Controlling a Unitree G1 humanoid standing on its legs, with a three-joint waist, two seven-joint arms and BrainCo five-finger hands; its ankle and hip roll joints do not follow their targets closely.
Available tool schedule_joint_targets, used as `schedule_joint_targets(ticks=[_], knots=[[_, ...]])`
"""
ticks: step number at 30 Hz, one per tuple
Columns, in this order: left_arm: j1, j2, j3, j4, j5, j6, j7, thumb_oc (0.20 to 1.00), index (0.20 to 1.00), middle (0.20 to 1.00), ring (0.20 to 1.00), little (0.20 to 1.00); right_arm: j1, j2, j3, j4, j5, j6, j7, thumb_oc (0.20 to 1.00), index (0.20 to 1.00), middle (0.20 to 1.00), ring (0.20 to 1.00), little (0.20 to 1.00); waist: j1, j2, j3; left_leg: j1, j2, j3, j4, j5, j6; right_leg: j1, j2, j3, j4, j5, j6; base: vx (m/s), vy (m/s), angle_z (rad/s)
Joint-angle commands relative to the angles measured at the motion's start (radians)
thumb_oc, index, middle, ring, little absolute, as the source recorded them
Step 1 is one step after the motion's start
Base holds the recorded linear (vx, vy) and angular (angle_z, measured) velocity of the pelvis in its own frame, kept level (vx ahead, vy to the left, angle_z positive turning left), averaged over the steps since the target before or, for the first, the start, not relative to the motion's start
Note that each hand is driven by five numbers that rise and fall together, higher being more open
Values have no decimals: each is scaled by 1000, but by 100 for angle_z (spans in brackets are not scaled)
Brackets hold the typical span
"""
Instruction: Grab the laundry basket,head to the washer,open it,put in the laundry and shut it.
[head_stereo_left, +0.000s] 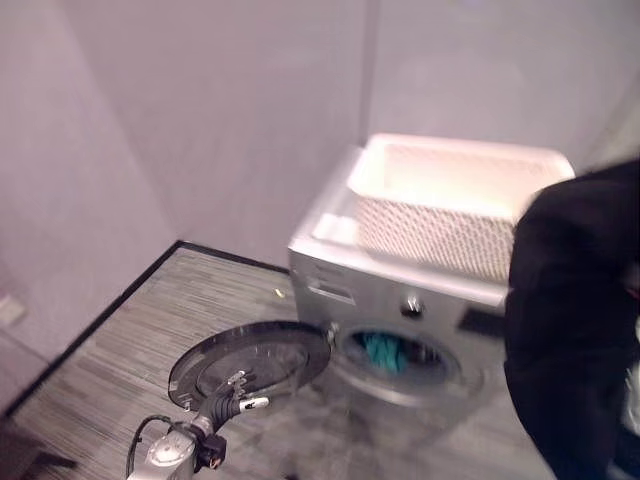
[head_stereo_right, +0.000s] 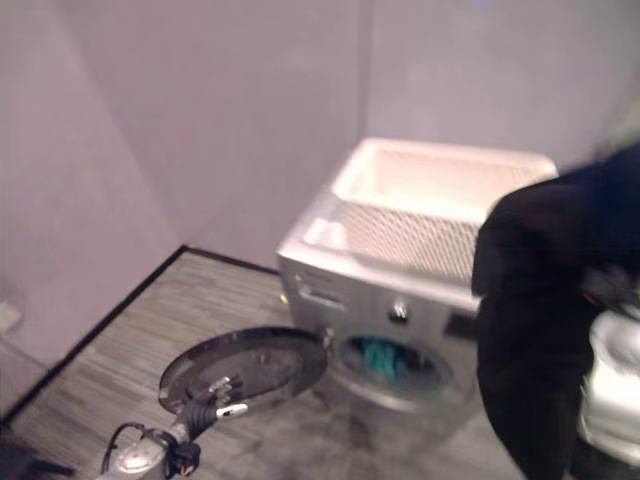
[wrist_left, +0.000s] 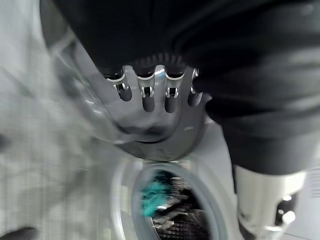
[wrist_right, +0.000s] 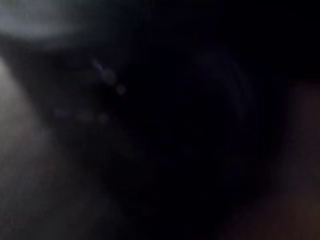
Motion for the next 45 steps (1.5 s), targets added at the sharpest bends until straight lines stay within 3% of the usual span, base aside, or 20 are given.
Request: schedule_joint_targets(ticks=[1,4,10,11,13,14,16,20,21,24,25,28,34,41,45], knots=[[-2,25,27,1,-8,-50,21,1000,1000,1000,1000,1000,-69,2,51,-17,-64,-83,41,200,200,200,200,200,50,-62,-71,104,-64,29,-125,-91,99,137,-68,-7,140,-50,6,41,-223,-118],[18,3,31,38,-18,-58,26,1000,1000,1000,1000,1000,-19,39,110,-78,-61,-108,85,200,200,200,200,200,47,-59,-72,85,-34,58,-125,-72,73,182,-42,-20,13,-45,6,-23,-196,-59],[8,-4,8,41,-29,-68,33,1000,1000,1000,1000,1000,-8,44,201,-111,8,-144,140,200,200,200,200,200,44,-65,-73,48,6,70,-125,-37,40,220,-4,-22,-96,-39,-3,-66,-167,0],[5,-6,7,38,-28,-74,37,1000,1000,1000,1000,1000,8,55,228,-116,30,-149,161,200,200,200,200,200,46,-66,-68,33,17,88,-125,-9,39,221,3,-37,-112,-31,-10,-116,-134,2],[-8,3,5,23,-3,-91,43,1000,1000,1000,1000,1000,86,77,288,-113,94,-162,213,200,200,200,200,200,48,-76,-66,15,31,74,-125,10,22,236,23,-39,-144,-38,-18,-65,-145,8],[-7,3,5,23,-3,-91,43,1000,1000,1000,1000,1000,87,77,288,-112,94,-162,214,200,200,200,200,200,48,-78,-71,21,29,57,-125,-8,16,243,22,-28,-146,-48,-14,-39,-70,20],[-43,27,-8,-10,57,-114,53,1000,1000,1000,1000,1000,176,131,389,-76,185,-163,273,200,200,200,200,200,56,-83,-62,-6,45,45,-125,36,3,249,49,-49,-159,-59,-35,-86,-108,21],[-110,63,-33,-53,168,-144,78,1000,1000,1000,1000,1000,205,163,467,-40,229,-156,300,200,200,200,200,200,63,-87,-54,-25,52,9,-125,60,-9,250,67,-61,-156,-81,-52,-28,-72,36],[-167,87,-70,-90,250,-174,81,1000,1000,1000,1000,1000,195,174,508,-9,256,-158,302,200,200,200,200,200,68,-91,-51,-35,55,-6,-125,71,-17,253,77,-67,-159,-86,-58,-19,-82,52],[-219,111,-110,-117,316,-190,77,1000,1000,1000,1000,1000,169,180,545,14,273,-163,299,200,200,200,200,200,76,-94,-42,-47,59,-27,-125,81,-23,253,88,-76,-163,-92,-65,-15,-49,47],[-262,123,-170,-127,385,-211,69,1000,1000,1000,1000,1000,132,186,583,32,278,-171,291,200,200,200,200,200,87,-96,-35,-54,63,-38,-125,87,-28,255,95,-86,-167,-95,-70,-16,-48,18],[-306,112,-252,-116,432,-225,58,1000,1000,1000,1000,1000,80,196,632,48,295,-187,279,200,200,200,200,200,102,-100,-26,-58,62,-55,-125,94,-30,262,102,-107,-176,-98,-74,2,-29,34],[-361,40,-398,-42,431,-224,35,1000,1000,1000,1000,1000,-20,221,715,62,324,-203,252,200,200,200,200,200,120,-103,-6,-75,64,-67,-125,104,-33,259,105,-129,-179,-98,-76,-8,-8,22],[-402,20,-468,-50,399,-218,37,1000,1000,1000,1000,1000,-139,244,751,84,331,-206,202,200,200,200,200,200,143,-103,29,-83,63,-68,-125,108,-32,249,100,-136,-179,-93,-75,-14,2,2],[-483,-63,-480,36,410,-189,105,1000,1000,1000,1000,1000,-138,262,738,83,337,-199,154,200,200,200,200,200,146,-113,50,-119,62,-90,-125,121,-40,233,104,-155,-176,-93,-84,-35,-19,19]])
